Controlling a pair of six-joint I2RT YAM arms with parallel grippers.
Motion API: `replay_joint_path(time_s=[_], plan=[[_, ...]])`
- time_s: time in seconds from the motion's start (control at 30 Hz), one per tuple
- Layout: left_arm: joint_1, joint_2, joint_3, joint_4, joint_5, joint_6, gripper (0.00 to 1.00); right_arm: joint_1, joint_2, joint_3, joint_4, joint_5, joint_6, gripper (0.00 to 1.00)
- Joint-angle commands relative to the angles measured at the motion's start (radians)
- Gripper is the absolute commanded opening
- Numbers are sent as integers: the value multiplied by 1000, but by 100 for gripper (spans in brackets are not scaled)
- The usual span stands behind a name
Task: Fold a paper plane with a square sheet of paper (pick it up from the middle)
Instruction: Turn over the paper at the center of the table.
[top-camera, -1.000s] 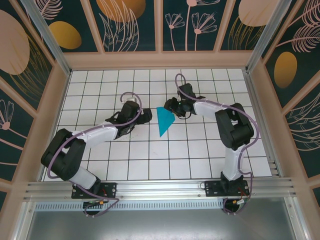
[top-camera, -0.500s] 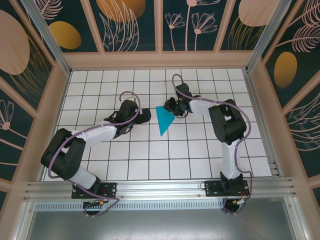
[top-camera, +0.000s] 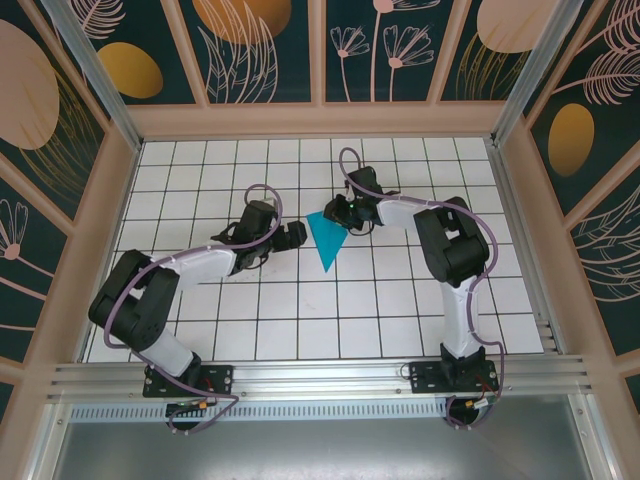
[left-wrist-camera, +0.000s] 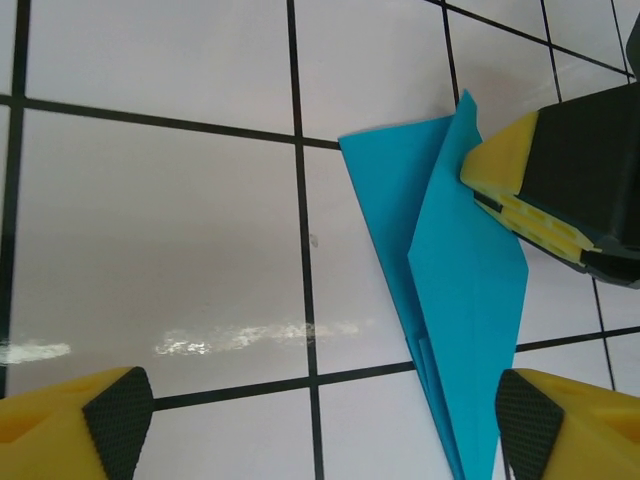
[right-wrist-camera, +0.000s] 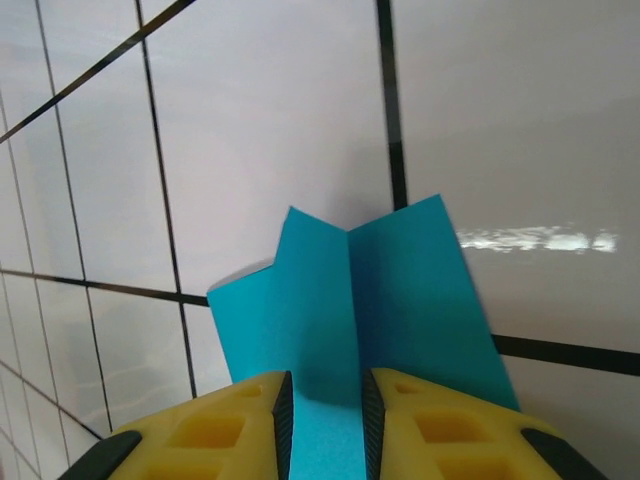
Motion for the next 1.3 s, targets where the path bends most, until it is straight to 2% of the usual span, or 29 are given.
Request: replay_joint_path(time_s=[0.0, 0.2, 0.3, 0.43, 0.6, 0.8, 0.93, 1.1, 1.27], plan=[[15, 31, 26, 65, 84, -43, 86, 6, 6, -16, 31, -59, -54, 27], [17, 94, 73, 107, 160, -78, 68, 1, 23, -8, 22, -107, -102, 25], [17, 135, 90, 121, 171, -100, 67, -2, 26, -14, 24, -132, -131, 23], [19, 132, 94, 139, 165, -120, 66, -13, 23, -26, 43, -169, -153, 10], [28, 81, 61, 180, 172, -148, 72, -41, -60, -83, 169, -219, -117, 2], [44, -17, -58, 358, 234, -221, 98, -106, -178, -183, 412, -401, 29, 2], [44, -59, -113, 486, 317, -247, 99, -116, -227, -195, 477, -461, 101, 2], [44, -42, -150, 705, 451, -357, 98, -118, -264, -234, 648, -504, 273, 2], [45, -11, -196, 856, 496, -444, 99, -113, -293, -252, 708, -489, 354, 3]])
